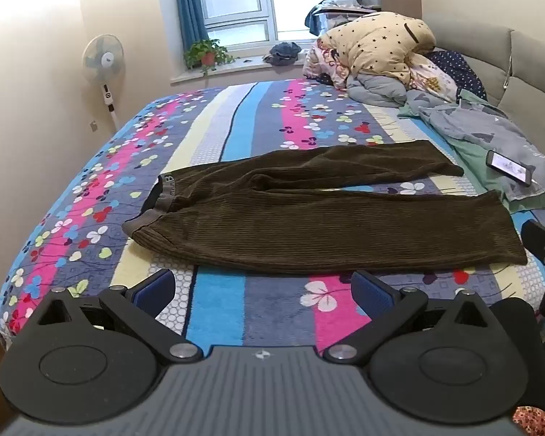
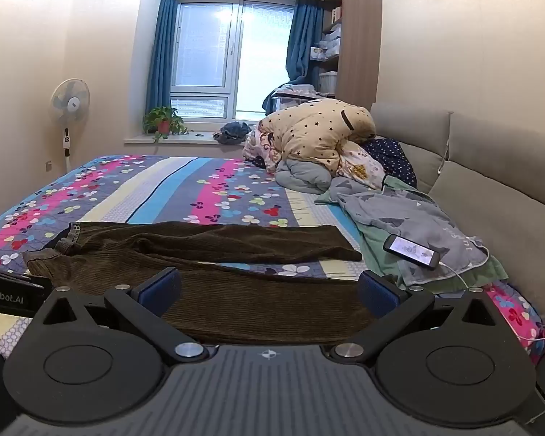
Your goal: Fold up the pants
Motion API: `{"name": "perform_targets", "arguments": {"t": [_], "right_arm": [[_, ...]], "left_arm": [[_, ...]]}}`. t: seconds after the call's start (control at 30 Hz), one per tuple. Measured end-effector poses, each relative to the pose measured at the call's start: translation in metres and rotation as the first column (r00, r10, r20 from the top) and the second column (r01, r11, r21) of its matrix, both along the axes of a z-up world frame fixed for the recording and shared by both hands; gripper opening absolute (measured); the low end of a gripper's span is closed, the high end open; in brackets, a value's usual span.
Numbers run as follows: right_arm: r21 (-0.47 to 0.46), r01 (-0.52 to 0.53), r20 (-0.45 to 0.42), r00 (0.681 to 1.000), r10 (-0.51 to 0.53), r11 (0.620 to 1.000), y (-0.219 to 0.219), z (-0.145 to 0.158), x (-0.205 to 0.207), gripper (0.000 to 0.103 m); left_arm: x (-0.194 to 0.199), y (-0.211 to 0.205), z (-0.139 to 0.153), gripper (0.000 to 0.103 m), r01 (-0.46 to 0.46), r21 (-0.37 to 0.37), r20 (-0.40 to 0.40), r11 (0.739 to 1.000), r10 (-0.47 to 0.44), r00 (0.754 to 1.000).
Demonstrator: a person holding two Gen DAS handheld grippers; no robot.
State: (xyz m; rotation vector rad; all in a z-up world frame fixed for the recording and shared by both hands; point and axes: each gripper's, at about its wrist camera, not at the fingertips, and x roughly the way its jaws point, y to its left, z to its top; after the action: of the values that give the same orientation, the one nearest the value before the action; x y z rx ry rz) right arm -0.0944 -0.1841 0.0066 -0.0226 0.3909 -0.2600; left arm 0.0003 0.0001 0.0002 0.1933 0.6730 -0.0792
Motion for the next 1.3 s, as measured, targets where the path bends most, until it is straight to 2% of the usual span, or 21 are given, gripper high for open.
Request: {"name": "perform_targets", "arguments": {"t": [0.33,0.47,1.3], "right_arm": [[0.005,0.000,-0.002,1.000,0.000,1.000,0.000,0.000,0.000,0.103],[0.005,-0.002,-0.004,1.000,0.002,1.000,0.000,0.000,0.000,0.103],[0.006,-0.004,0.001,1.000,0.004,1.000,-0.003,0.000,-0.001,0.103]], "left_arm": [[0.000,0.005,-0.001,0.103,0.003,-0.043,-0.011,0.999,-0.004,1.000],[-0.001,0.006,0.000,0.103,-0.007,-0.038,0.011,0.999,0.007,1.000],[-0.006,0.008,0.002,0.103,-0.005,-0.060,0.025,0.998,0.006,1.000]]}}
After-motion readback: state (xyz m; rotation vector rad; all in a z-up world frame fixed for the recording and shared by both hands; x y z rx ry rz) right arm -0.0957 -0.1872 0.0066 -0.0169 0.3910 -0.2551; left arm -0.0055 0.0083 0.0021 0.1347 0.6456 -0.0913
